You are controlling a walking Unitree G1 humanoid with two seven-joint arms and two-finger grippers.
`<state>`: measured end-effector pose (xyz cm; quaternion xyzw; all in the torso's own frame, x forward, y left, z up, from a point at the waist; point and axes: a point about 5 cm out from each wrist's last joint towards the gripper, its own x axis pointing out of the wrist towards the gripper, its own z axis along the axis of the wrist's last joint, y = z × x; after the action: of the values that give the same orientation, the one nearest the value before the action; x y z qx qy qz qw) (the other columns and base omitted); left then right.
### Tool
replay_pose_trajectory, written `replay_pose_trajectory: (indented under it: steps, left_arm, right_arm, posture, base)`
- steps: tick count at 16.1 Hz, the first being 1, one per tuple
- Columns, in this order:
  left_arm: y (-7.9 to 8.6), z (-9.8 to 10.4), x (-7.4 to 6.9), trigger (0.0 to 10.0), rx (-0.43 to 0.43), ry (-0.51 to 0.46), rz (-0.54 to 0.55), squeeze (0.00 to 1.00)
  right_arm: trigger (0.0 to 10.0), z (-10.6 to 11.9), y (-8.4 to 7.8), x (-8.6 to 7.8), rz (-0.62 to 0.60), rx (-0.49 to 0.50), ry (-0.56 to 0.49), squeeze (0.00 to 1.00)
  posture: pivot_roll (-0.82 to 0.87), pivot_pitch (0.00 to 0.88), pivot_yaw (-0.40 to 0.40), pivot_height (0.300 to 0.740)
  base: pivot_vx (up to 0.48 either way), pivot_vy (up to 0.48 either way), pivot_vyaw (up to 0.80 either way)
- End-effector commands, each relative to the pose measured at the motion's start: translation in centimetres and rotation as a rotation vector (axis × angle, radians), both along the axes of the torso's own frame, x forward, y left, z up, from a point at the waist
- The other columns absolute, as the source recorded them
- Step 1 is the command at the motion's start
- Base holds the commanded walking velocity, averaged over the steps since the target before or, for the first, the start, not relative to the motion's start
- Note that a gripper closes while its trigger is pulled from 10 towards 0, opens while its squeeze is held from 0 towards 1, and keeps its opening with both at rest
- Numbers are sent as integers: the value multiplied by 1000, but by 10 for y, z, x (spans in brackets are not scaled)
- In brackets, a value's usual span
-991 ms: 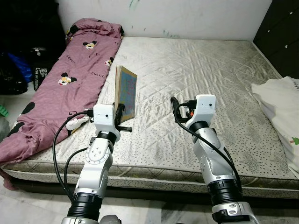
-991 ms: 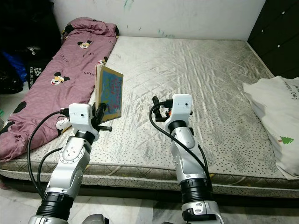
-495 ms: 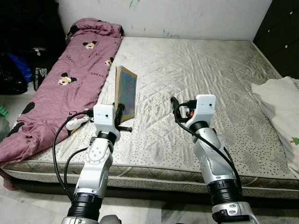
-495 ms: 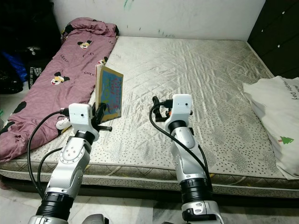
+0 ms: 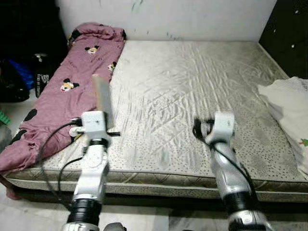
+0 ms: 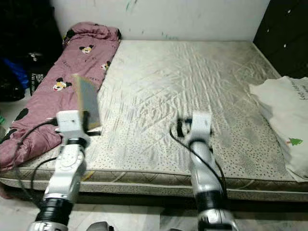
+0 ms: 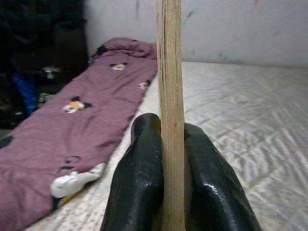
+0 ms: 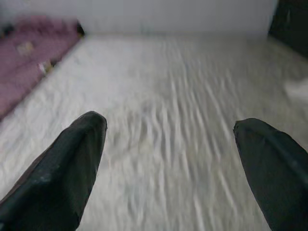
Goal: Clean up the room
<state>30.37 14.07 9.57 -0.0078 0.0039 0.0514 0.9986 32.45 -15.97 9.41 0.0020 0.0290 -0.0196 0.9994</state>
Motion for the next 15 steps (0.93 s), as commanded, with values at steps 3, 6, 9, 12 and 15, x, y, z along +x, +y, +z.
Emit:
replay_pose_trajectory:
  steps: [3,6,9,12,15]
  left_arm:
    - [1,16,7,10000,21,-76,11,0]
    - [1,23,6,10000,14,-108,5,0]
    - [14,21,-4,10000,85,-131,-8,0]
    - [27,17,-25,10000,75,-140,-16,0]
    - [36,15,-55,10000,86,-115,-42,0]
  right_arm:
    - [10000,6,8,0,92,-28,-34,0]
    - [10000,10,3,-2,88,94,-65,0]
    - [10000,16,-8,-6,39,-17,-98,0]
    - [10000,10,-17,-25,-14,-10,-104,0]
    - [10000,13,-27,-56,26,-22,-107,0]
  posture:
    - [18,0,30,740]
    - [11,0,29,740]
    - [9,0,24,740]
    - [11,0,26,740]
    - [16,0,23,740]
  base:
    - [0,0,0]
    - [0,0,0]
    - [0,0,0]
    - [0,0,0]
    - [0,0,0]
